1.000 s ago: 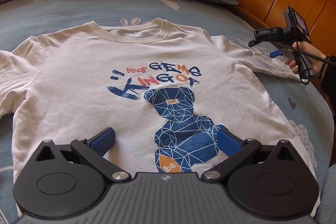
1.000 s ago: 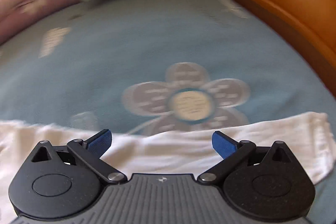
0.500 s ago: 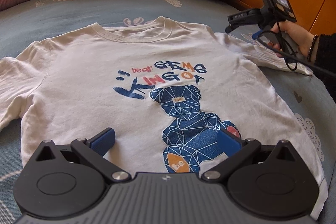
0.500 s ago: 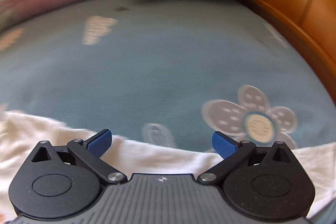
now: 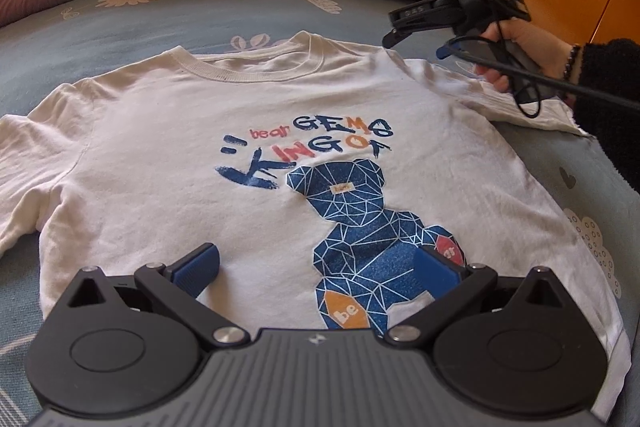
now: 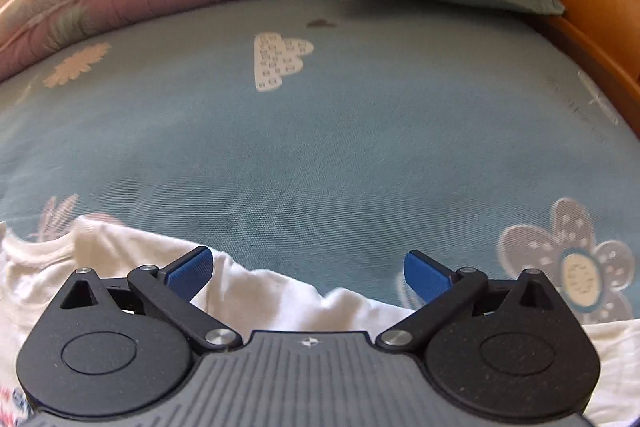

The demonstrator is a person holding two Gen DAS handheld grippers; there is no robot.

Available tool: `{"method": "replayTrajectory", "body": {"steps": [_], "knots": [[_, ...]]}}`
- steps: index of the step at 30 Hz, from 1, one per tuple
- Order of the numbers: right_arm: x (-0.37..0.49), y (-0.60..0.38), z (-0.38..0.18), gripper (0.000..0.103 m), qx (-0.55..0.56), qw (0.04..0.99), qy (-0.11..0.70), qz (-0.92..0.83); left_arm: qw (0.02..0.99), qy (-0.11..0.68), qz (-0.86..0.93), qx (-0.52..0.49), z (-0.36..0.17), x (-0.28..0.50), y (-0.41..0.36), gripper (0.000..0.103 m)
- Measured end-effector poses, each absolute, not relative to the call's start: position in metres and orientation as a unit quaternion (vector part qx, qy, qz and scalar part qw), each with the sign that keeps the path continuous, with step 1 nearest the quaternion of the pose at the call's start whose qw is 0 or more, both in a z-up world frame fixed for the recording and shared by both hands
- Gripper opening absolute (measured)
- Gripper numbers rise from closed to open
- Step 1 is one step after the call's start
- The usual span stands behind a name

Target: Fold clothes

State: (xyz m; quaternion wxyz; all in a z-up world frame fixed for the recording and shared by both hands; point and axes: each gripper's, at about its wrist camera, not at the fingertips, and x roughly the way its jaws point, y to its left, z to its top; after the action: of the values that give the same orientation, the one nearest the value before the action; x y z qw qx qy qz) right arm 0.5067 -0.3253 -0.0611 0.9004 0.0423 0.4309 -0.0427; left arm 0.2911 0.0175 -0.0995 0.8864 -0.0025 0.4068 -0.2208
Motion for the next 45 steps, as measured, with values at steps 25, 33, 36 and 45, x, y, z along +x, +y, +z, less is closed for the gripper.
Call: {"method": "replayTrajectory", "body": {"steps": [25, 33, 36, 45], "knots": [[0.327, -0.464, -0.069, 0.103, 0.045, 0.913, 0.393, -0.098, 0.893, 0.397, -0.212, 0.020, -0.103, 0.288, 0.011, 0.102], [0.349, -0.573, -0.064, 0.103, 0.179, 0.886, 0.405, -0.134, 0.894, 0.395, -0.213, 0.016, -0.103, 0.290, 0.011, 0.102], [0.361, -0.587, -0.081, 0.103, 0.180, 0.877, 0.419, -0.152, 0.894, 0.393, -0.214, 0.016, -0.104, 0.290, 0.012, 0.102], [0.361, -0.582, -0.073, 0.103, 0.117, 0.887, 0.404, -0.189, 0.895, 0.391, -0.215, 0.015, -0.104, 0.290, 0.012, 0.102]]}}
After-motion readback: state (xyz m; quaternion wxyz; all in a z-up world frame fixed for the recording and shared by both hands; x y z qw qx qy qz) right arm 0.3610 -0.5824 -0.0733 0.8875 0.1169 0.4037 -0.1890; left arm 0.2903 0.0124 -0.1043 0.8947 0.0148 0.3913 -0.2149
